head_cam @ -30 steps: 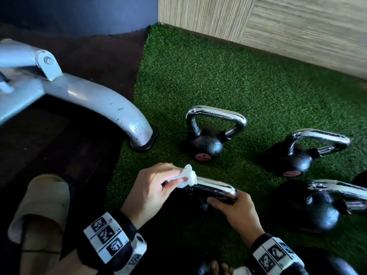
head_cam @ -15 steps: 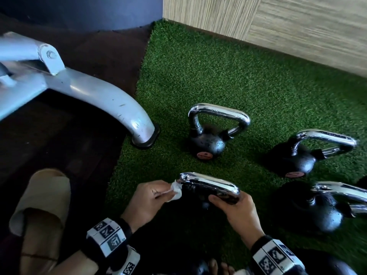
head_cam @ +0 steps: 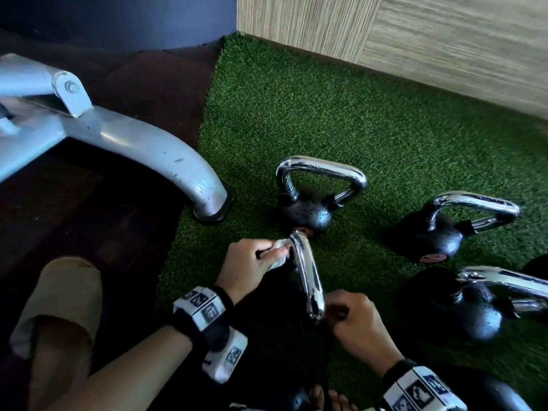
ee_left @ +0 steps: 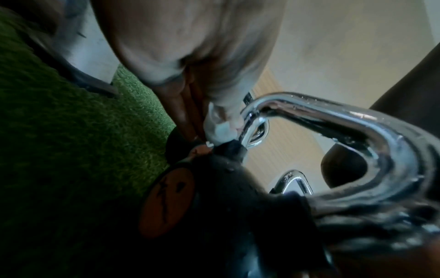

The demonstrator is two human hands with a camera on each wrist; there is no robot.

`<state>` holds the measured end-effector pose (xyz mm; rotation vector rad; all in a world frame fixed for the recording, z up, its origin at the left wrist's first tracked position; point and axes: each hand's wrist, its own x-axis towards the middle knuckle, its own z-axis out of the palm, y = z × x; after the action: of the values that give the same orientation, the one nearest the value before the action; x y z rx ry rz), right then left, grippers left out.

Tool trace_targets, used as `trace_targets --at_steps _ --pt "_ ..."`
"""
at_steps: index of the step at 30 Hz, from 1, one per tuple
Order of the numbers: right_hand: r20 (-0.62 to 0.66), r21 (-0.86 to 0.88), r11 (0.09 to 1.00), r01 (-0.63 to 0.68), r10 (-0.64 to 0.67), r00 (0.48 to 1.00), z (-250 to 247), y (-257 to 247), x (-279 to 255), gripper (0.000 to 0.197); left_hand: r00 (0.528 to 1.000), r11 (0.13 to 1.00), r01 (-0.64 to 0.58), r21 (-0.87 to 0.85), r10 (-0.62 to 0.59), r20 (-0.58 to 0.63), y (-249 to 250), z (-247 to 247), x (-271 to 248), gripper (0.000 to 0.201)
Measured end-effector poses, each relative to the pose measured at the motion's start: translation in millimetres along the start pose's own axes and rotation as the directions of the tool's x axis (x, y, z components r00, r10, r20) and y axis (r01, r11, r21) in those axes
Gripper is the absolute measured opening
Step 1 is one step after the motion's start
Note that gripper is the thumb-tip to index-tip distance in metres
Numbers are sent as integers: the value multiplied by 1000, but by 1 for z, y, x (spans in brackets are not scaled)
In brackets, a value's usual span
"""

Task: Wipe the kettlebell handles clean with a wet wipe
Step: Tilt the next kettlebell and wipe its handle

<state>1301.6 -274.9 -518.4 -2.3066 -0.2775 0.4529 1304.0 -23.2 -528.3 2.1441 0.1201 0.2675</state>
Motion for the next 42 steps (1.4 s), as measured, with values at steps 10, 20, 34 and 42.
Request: trace_targets --at_steps 10,20,34,42 --pt "95 228 968 -107 87 992 19 -18 31 47 974 991 135 14 -135 180 9 -3 1 28" --pt "26 351 934 -64 58 998 14 -32 27 18 997 967 70 -246 -62 38 31 -8 4 22" --pt "9 300 954 -26 25 1000 12 -38 27 15 985 857 113 -503 -31 168 37 -23 -10 27" --pt "67 443 893 -75 51 996 9 -36 28 22 898 810 247 -532 15 440 34 -23 -32 18"
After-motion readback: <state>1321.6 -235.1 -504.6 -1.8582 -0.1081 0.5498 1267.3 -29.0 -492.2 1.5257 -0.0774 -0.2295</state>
